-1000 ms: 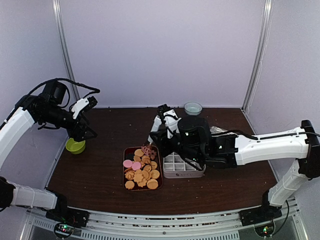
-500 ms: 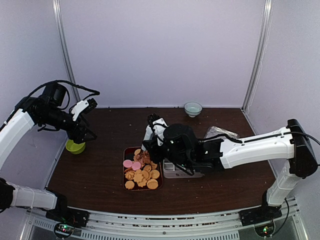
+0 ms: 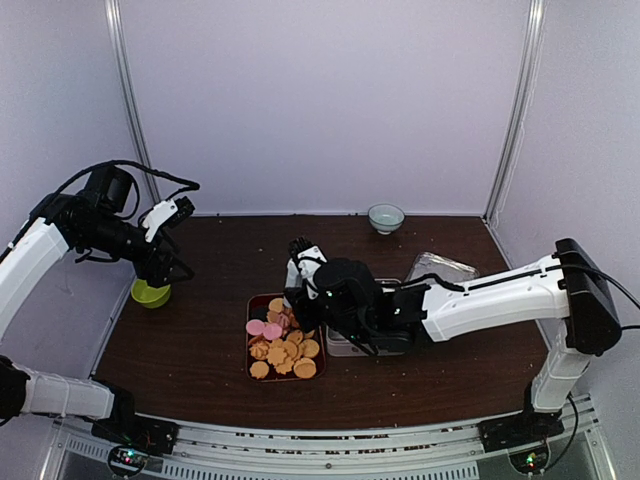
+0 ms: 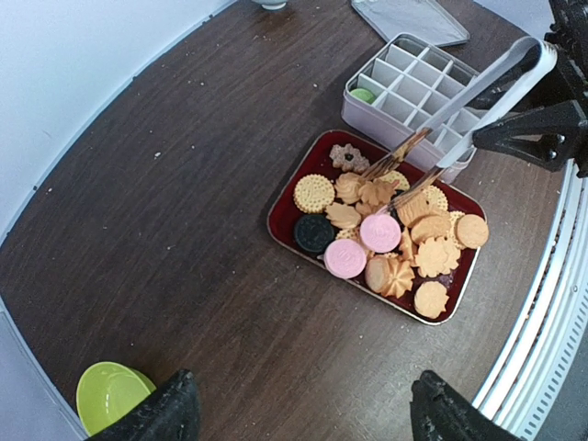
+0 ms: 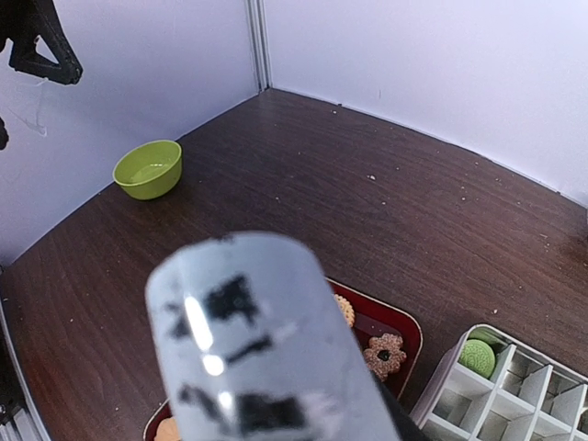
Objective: Pack the cookies
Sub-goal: Pick up the fake cookies from the plate.
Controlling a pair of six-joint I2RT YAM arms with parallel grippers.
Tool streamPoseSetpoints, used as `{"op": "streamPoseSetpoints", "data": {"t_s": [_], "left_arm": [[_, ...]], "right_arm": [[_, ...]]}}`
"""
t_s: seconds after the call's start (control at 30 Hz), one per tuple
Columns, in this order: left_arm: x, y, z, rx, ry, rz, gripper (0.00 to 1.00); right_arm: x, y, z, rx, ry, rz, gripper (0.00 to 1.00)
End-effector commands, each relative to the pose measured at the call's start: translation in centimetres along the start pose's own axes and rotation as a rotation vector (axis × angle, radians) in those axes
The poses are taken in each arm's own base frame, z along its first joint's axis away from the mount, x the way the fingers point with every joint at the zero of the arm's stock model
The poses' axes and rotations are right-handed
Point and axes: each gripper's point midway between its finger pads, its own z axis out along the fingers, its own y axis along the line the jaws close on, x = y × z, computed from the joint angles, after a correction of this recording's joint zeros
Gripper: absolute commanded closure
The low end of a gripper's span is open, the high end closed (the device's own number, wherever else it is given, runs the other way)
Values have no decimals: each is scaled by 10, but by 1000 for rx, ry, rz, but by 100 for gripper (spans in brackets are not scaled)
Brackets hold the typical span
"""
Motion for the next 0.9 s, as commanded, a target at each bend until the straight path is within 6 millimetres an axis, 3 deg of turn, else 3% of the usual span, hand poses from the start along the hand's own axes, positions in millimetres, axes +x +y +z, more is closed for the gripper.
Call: {"op": "streamPoseSetpoints", "data": {"t_s": [0.0,0.2,0.33,0.57,0.87], "left_arm": [[-6,2,-5,-9,-31,21,19],[-8,2,-3,1,-32,15,19],[-9,2,-3,6,-33,11,19],[-11,2,-2,10,-32,5,19],[-10,4,-2,3,-24,9,19]], "right_arm": [[-13,-3,3,47,-45,1,64],[-2,-12,6,90,-22,-23,66],[-5,-19,4,102,-30,-11,71],[-37,-30,-9,107,-92,34,89],[-73,-55,-35,84,-170,127,95]]}}
